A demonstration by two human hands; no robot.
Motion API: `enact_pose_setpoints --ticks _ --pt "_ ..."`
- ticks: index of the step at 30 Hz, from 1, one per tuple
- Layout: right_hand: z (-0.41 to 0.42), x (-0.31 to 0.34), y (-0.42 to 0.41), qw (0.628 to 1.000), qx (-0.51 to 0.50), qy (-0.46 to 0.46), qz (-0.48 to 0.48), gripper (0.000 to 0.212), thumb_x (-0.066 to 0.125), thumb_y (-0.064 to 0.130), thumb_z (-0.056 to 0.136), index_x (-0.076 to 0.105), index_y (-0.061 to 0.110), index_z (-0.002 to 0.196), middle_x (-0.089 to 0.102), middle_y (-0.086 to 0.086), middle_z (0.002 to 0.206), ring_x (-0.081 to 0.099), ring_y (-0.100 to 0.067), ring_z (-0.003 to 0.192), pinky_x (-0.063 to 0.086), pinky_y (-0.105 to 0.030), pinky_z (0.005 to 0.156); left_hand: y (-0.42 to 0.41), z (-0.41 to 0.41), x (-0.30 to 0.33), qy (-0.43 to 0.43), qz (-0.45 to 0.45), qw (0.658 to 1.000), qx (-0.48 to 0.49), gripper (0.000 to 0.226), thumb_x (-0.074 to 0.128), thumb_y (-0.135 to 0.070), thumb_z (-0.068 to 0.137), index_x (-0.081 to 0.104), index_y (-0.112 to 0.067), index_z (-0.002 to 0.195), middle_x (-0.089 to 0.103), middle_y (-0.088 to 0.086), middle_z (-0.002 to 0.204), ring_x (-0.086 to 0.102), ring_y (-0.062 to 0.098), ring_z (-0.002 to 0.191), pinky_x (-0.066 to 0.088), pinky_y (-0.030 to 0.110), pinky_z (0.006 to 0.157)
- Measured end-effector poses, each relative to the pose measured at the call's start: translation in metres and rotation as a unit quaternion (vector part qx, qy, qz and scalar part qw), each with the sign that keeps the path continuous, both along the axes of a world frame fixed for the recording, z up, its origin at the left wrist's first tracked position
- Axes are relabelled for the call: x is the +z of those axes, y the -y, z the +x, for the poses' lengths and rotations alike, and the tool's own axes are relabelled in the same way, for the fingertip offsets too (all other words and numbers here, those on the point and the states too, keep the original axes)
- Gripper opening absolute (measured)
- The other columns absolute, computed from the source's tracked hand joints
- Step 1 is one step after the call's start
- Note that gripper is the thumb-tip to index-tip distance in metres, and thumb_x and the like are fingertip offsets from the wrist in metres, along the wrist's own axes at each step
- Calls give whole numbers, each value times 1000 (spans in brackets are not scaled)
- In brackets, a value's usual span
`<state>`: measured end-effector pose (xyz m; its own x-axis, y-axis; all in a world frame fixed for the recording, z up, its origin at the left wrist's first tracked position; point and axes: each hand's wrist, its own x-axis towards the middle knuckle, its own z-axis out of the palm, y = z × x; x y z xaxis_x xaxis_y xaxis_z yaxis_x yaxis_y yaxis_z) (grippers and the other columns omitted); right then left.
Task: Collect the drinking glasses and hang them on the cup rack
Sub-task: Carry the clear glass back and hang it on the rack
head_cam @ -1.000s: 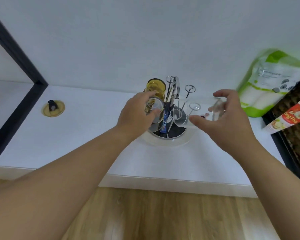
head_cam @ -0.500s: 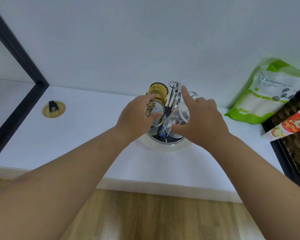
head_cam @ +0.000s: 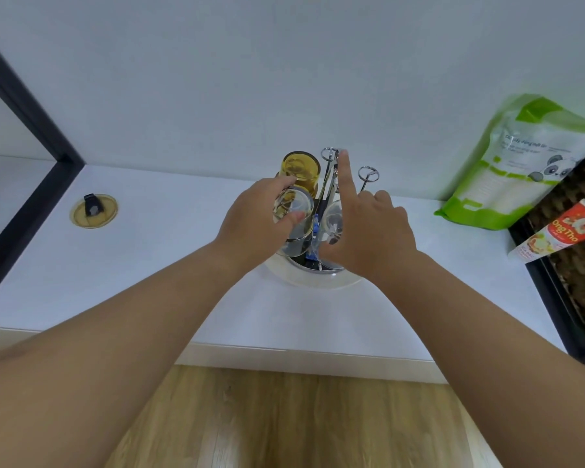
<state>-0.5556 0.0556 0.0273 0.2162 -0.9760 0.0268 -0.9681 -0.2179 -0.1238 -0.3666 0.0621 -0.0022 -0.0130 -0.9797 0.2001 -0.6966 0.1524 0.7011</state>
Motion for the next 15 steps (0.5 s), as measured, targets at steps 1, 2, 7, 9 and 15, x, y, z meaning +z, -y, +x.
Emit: enact_pose_setpoints --ticks 1,2,7,9,15 --pt "0 -1 0 1000 1 -10 -8 142 77 59 68 -24 25 162 50 -3 89 40 -25 88 38 -40 72 -1 0 -1 -3 -2 1000 1 55 71 -33 94 54 -21 144 61 -2 139 56 16 124 48 34 103" --pt "-1 -1 0 1000 1 -18 -16 143 77 60 68 -24 24 163 51 -3 87 40 -25 87 36 -40 73 -1 0 -1 -4 -4 1000 2 54 71 -33 94 54 -21 144 61 -2 138 56 16 124 48 33 102" --pt "0 -6 1 998 -7 -31 -46 143 75 59 64 -22 25 163 46 2 68 39 -26 85 32 -40 76 -2 -2 -2 -4 -9 1000 7 53 71 -33 94 55 -21 143 62 -2 137 56 14 122 46 27 99" --pt "1 -7 2 999 -11 -34 -41 143 75 59 64 -24 27 162 38 4 64 37 -25 86 31 -41 78 -1 -2 -3 -3 -10 1000 9 53 71 -33 94 55 -21 143 62 -3 138 56 14 122 45 25 97" --pt "0 -7 3 999 -9 -37 -37 144 77 60 66 -26 28 162 36 3 67 37 -25 88 30 -41 79 -3 -2 -4 -6 -14 1000 11 52 70 -34 94 55 -21 143 63 -3 137 57 14 122 48 28 98"
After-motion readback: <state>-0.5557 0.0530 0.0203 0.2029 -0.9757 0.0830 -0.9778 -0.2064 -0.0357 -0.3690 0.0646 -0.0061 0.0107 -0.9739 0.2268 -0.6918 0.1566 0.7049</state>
